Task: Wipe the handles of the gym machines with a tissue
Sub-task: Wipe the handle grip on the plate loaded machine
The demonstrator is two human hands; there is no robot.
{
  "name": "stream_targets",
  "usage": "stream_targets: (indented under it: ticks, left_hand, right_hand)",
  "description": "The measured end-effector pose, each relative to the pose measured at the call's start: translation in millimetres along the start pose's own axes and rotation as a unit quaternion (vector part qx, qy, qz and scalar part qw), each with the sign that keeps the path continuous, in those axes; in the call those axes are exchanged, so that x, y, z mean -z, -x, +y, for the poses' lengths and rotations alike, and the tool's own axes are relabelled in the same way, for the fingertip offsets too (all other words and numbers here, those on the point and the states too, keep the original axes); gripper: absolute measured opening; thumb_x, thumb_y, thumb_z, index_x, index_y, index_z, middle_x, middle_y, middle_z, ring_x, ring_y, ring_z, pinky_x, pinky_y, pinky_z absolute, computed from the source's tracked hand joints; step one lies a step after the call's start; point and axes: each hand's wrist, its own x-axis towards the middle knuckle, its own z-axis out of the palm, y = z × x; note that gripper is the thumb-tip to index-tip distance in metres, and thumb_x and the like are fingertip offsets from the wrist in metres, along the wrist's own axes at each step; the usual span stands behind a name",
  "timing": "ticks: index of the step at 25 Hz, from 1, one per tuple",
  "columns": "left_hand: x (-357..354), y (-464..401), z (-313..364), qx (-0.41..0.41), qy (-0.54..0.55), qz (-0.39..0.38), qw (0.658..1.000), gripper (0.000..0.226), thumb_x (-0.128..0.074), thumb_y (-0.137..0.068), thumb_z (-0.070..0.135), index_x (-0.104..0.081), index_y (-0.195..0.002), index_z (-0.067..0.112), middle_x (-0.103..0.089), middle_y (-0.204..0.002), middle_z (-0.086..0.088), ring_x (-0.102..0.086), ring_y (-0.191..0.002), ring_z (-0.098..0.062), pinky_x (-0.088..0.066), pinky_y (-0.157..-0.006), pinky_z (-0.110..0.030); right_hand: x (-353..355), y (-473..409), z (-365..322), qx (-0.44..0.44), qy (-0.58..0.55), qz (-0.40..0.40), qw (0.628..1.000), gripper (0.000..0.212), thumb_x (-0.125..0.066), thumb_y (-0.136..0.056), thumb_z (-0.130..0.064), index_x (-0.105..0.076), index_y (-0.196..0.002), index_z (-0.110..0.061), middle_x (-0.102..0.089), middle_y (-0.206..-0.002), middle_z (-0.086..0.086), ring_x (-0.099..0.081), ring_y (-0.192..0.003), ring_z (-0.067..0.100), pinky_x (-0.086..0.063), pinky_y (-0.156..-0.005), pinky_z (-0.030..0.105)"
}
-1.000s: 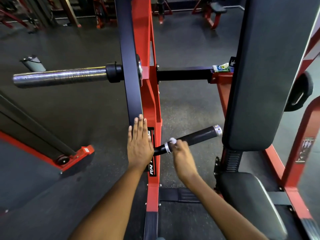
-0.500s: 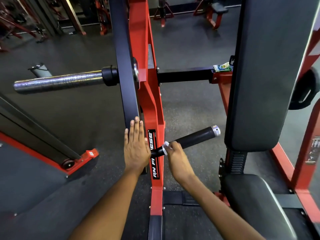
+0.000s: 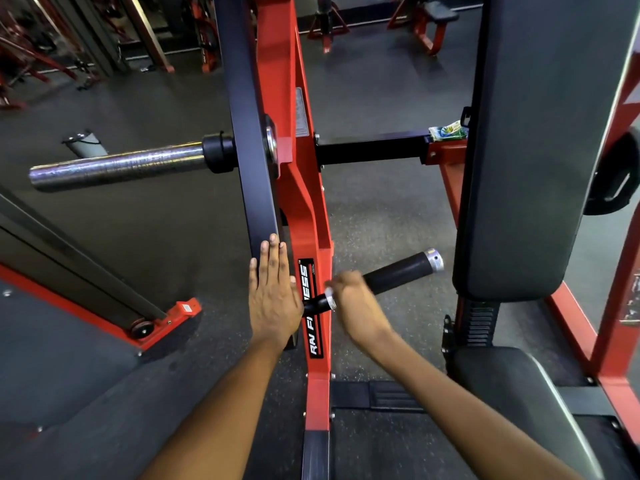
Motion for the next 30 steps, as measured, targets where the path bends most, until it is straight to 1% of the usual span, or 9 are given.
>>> stream_targets:
  ticks: [2, 5, 7, 13, 16, 17, 19, 22, 30]
  left_hand:
    - [-0.9, -0.9, -0.3, 0.000, -0.005, 0.001, 1.000, 0.061, -0.023, -0.096, 0.019, -0.004, -0.152, 0.005, -0.006, -0.162, -0.009, -0.001, -0.150, -0.021, -0.006, -0.121, -0.041]
    - [0.9, -1.5, 0.2, -0.001, -0.004, -0.004, 1.000, 0.062, -0.022, -0.095, 0.020, -0.004, -0.151, 0.004, -0.007, -0.162, -0.009, -0.002, -0.150, -0.021, -0.004, -0.121, -0.040]
    - [1.8, -2.2, 1.1, -0.001, -0.001, -0.001, 1.000, 0.063, -0.026, -0.093, 0.019, -0.010, -0.152, 0.003, -0.010, -0.162, -0.010, -0.005, -0.150, -0.022, -0.006, -0.121, -0.040]
    - [2.5, -3.0, 1.2, 0.001, 0.000, -0.003, 1.000, 0.063, -0.027, -0.094, 0.020, -0.007, -0.151, 0.004, -0.011, -0.161, -0.011, -0.005, -0.149, -0.022, -0.002, -0.121, -0.038]
    - [1.7, -1.5, 0.4, 0.002, -0.004, -0.001, 1.000, 0.062, -0.024, -0.095, 0.020, -0.002, -0.150, 0.005, -0.009, -0.162, -0.010, -0.003, -0.149, -0.021, 0.002, -0.121, -0.036]
    - [1.1, -0.6, -0.1, -0.001, -0.005, -0.001, 1.000, 0.062, -0.024, -0.095, 0.020, -0.002, -0.150, 0.006, -0.008, -0.162, -0.010, -0.003, -0.149, -0.021, 0.002, -0.121, -0.037]
    - [-0.3, -0.9, 0.0, -0.001, -0.006, 0.000, 1.000, 0.062, -0.023, -0.094, 0.021, -0.002, -0.150, 0.005, -0.008, -0.162, -0.010, -0.003, -0.149, -0.022, -0.001, -0.121, -0.038]
    - [-0.4, -1.6, 1.1, 0.005, -0.008, -0.007, 1.000, 0.062, -0.022, -0.094, 0.021, -0.002, -0.150, 0.005, -0.007, -0.162, -0.010, -0.003, -0.150, -0.022, -0.006, -0.122, -0.042]
    - [1.2, -2.3, 2.2, 0.007, -0.011, -0.015, 1.000, 0.064, -0.031, -0.094, 0.017, -0.005, -0.151, 0.004, -0.005, -0.162, -0.010, -0.002, -0.149, -0.022, -0.004, -0.122, -0.041]
  right_hand:
    - [31.4, -13.8, 16.3, -0.025, 0.134, 0.124, 0.983, 0.029, -0.048, -0.090, -0.002, -0.060, -0.115, -0.007, -0.058, -0.118, 0.009, -0.048, -0.109, 0.013, -0.032, -0.100, 0.013]
    - [39.3, -17.7, 15.9, -0.051, 0.325, 0.069, 0.942, 0.036, -0.050, -0.089, 0.000, -0.054, -0.123, -0.010, -0.059, -0.121, 0.009, -0.050, -0.118, 0.024, -0.025, -0.113, 0.035]
    - [6.9, -9.7, -0.4, 0.012, 0.289, 0.010, 0.957, 0.037, -0.048, -0.086, 0.005, -0.056, -0.121, -0.005, -0.060, -0.120, 0.012, -0.053, -0.116, 0.026, -0.030, -0.111, 0.031]
    - [-19.1, 34.4, 55.8, 0.255, 0.204, 0.053, 0.944, 0.052, -0.030, -0.078, -0.001, -0.063, -0.119, -0.004, -0.059, -0.127, 0.010, -0.052, -0.120, 0.023, -0.030, -0.110, 0.033]
    - [-30.5, 65.8, 69.9, 0.038, 0.021, 0.083, 0.996, 0.043, -0.040, -0.082, 0.012, -0.068, -0.109, -0.008, -0.068, -0.111, 0.011, -0.065, -0.101, 0.022, -0.054, -0.089, 0.037]
    - [-31.9, 66.2, 63.4, -0.131, -0.131, 0.129, 0.974, 0.037, -0.044, -0.086, 0.012, -0.068, -0.106, -0.008, -0.070, -0.101, 0.010, -0.068, -0.089, 0.021, -0.057, -0.079, 0.033]
    - [-29.1, 46.5, 47.2, -0.350, -0.465, 0.181, 0.793, 0.023, -0.047, -0.092, 0.004, -0.064, -0.104, -0.005, -0.067, -0.087, 0.008, -0.062, -0.072, 0.017, -0.055, -0.072, 0.028]
    - [-31.7, 4.5, 34.7, -0.321, -0.716, 0.129, 0.606, 0.024, -0.038, -0.096, 0.003, -0.058, -0.093, -0.011, -0.064, -0.072, 0.003, -0.058, -0.069, 0.014, -0.049, -0.069, 0.024]
    - [-22.0, 4.4, 15.0, -0.387, -0.763, 0.101, 0.508, 0.025, -0.030, -0.098, 0.006, -0.052, -0.092, -0.004, -0.060, -0.092, 0.017, -0.062, -0.081, 0.023, -0.046, -0.094, 0.033]
